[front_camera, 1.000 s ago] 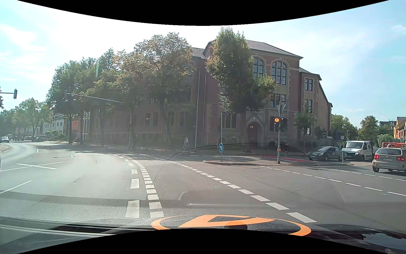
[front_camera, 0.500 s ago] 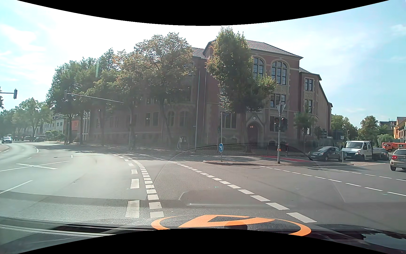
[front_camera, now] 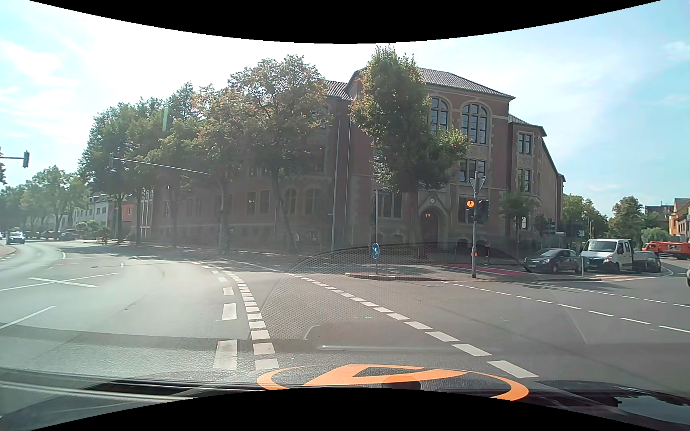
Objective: Follow the waypoints while adhering to traffic rules and regulations
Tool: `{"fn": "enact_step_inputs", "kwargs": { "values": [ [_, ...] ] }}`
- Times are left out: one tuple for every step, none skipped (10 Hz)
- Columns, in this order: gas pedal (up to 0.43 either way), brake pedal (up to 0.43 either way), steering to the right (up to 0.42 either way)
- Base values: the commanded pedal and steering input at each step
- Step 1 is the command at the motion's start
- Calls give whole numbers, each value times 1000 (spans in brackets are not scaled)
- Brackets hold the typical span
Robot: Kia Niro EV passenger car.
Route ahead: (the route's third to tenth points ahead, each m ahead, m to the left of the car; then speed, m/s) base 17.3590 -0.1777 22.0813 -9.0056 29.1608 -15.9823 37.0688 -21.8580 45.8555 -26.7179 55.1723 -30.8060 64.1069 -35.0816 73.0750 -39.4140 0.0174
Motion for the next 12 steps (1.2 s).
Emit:
{"fn": "enact_step_inputs", "kwargs": {
  "values": [
    [0,232,73],
    [0,232,73],
    [0,232,74],
    [0,232,74],
    [0,226,73],
    [0,232,74],
    [0,226,74],
    [0,226,74],
    [0,201,75],
    [0,122,79],
    [0,30,80],
    [0,0,81]
  ]
}}
